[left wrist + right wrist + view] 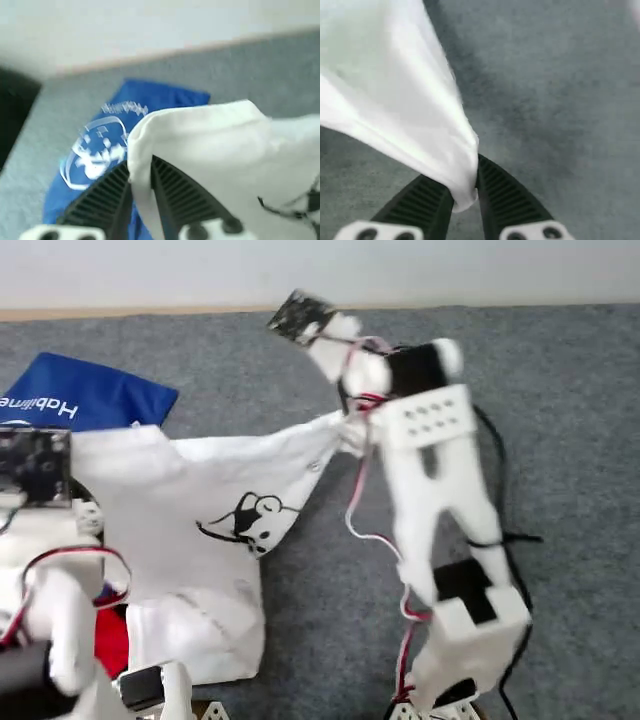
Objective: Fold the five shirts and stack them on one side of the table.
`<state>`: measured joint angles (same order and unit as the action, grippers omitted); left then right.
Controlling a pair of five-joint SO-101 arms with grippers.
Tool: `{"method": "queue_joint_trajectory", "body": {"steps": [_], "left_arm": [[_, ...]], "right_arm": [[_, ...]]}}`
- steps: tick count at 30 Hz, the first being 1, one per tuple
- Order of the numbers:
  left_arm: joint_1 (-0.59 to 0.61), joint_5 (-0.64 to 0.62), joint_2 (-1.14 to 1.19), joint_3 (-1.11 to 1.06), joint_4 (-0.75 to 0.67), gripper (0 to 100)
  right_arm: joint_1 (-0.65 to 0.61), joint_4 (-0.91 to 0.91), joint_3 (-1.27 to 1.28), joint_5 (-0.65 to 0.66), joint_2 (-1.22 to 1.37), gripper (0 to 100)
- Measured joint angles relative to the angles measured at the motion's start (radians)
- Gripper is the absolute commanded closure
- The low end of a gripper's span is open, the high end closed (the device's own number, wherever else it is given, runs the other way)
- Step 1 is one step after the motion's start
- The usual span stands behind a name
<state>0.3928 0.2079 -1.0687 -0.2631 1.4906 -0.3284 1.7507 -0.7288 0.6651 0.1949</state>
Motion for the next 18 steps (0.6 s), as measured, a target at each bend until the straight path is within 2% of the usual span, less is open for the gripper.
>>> {"method": "queue_joint_trajectory", "body": {"steps": [11, 18], "left_arm": [[-0.198, -0.018, -0.006, 0.184, -0.216, 100], [-0.255, -0.018, -0.006, 0.218, -0.325, 100]], "right_arm": [[0.218, 0.002, 0.000, 0.130, -0.446, 99.0], [0.367, -0.003, 0.000, 0.204, -0.674, 99.0]]}}
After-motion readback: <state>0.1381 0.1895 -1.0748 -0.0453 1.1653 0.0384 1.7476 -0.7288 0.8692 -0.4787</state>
